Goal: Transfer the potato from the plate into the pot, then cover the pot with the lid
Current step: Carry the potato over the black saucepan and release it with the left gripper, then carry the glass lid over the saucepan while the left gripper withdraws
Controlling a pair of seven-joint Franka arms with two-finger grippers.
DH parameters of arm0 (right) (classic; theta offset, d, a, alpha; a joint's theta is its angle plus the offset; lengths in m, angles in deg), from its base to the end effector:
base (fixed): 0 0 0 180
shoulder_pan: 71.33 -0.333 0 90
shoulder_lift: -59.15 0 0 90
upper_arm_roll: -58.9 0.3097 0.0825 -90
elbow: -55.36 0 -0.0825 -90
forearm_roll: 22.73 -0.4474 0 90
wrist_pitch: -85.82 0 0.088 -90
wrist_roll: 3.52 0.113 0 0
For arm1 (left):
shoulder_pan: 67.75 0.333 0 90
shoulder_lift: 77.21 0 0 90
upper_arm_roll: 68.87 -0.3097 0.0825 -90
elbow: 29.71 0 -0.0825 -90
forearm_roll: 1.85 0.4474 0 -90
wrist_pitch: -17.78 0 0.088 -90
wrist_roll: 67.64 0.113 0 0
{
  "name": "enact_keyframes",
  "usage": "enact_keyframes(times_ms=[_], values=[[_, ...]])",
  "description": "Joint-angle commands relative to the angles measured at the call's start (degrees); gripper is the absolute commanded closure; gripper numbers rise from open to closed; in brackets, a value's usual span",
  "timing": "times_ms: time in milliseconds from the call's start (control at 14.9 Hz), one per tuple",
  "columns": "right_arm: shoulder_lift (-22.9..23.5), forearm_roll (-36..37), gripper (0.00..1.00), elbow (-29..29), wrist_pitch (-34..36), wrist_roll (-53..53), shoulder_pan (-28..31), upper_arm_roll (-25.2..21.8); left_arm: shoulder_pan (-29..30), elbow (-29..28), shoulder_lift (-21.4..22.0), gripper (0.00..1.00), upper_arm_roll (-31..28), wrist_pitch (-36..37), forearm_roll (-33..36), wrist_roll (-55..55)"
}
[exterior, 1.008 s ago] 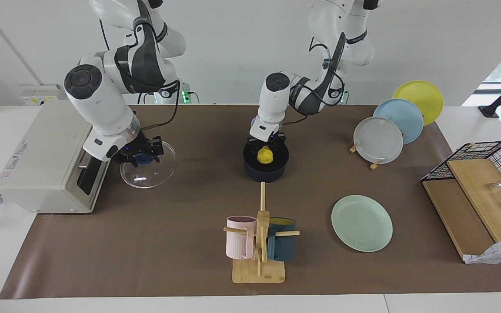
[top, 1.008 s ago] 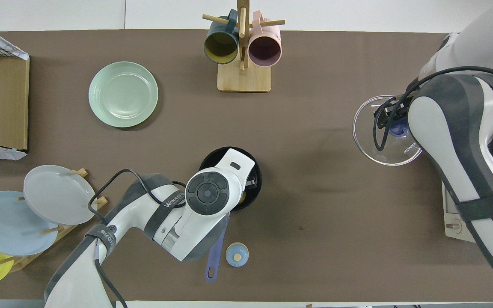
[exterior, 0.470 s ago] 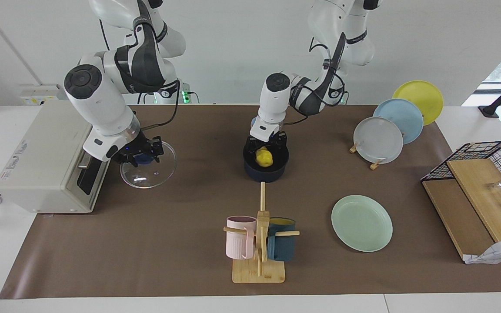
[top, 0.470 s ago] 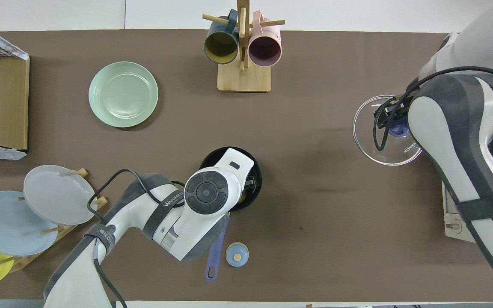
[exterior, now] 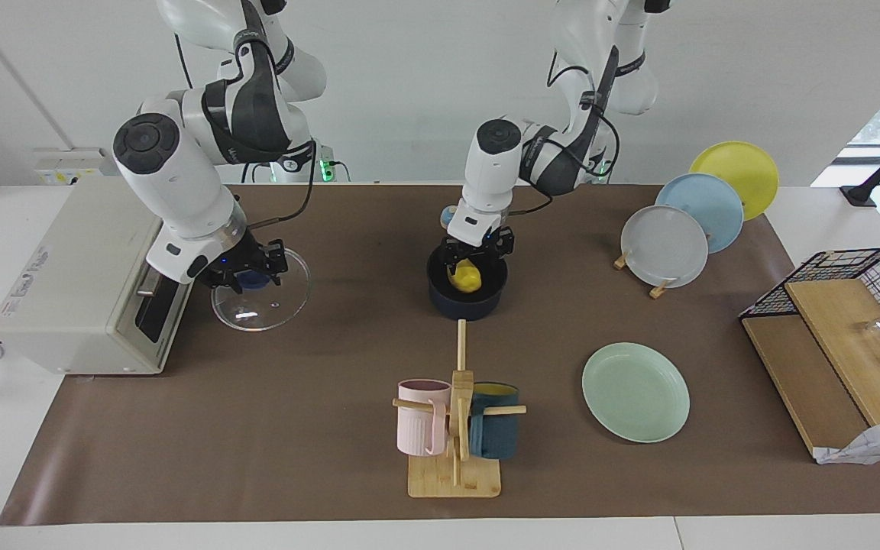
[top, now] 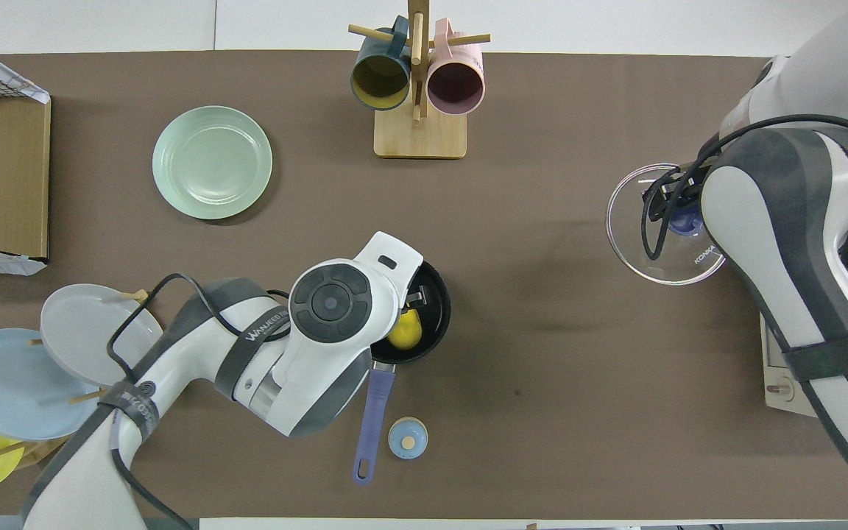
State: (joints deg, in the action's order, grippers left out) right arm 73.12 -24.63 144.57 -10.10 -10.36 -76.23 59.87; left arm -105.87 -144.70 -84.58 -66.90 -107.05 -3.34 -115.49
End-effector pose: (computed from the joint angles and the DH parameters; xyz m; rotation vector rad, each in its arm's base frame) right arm 0.6784 0.0723 0.4688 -3.0795 -0.3340 0.1960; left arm 0.4863 -0.4105 0.3507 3.0841 0.2321 0.0200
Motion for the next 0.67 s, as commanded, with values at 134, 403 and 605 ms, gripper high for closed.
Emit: enact_keyframes(times_ms=[134, 403, 605], values=[[-0.09, -1.17, 1.00, -2.28, 1.44, 6.72, -3.52, 0.27, 5.06, 8.90, 5.68, 0.00, -0.13, 14.68, -0.62, 4.60], [0.35, -1.26, 1.00, -3.52, 1.01, 19.98, -11.33, 0.27, 13.40, 10.92, 13.08, 0.00, -0.30, 23.28, -0.62, 17.22], [0.44, -1.70, 1.00, 0.42, -8.99, 27.47, -16.97, 0.53, 22.19, 13.21, 14.05, 0.00, -0.39, 28.40, -0.62, 32.68]])
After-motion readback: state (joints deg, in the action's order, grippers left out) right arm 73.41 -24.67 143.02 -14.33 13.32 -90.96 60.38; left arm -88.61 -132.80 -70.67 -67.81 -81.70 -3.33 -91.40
